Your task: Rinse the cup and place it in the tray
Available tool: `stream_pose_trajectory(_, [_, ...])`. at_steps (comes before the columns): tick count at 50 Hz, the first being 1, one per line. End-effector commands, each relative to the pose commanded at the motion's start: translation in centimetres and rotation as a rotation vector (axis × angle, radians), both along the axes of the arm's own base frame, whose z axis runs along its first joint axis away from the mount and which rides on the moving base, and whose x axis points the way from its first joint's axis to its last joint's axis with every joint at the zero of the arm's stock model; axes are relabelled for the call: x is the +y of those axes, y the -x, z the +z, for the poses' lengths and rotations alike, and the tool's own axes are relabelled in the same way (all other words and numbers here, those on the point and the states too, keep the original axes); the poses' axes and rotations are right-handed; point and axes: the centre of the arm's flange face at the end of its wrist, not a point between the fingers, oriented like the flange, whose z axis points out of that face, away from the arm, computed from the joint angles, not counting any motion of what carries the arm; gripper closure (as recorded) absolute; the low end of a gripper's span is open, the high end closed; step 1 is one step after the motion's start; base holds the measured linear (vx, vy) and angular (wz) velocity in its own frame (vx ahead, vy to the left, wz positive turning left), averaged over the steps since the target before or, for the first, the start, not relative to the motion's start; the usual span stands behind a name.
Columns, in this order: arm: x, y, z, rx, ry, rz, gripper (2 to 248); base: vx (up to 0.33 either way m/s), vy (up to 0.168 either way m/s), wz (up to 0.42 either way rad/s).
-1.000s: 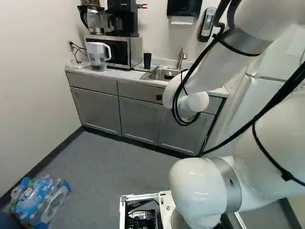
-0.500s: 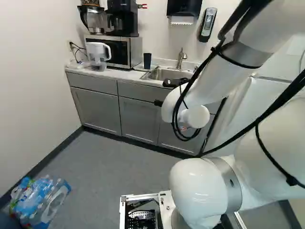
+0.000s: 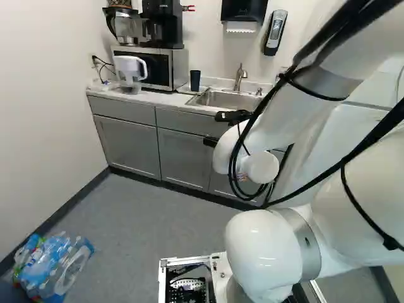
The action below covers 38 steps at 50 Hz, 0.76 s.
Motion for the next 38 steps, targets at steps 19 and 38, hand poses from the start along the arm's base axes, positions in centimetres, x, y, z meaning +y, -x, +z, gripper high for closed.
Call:
stream_pose_trajectory(19, [0.13,0.62,-0.40,-0.012,0.001,0.005,3,0.000,0.000,0.000])
stream_pose_trajectory(38, [0.14,0.64,-0.41,-0.013,0.001,0.005,3,0.000,0.000,0.000])
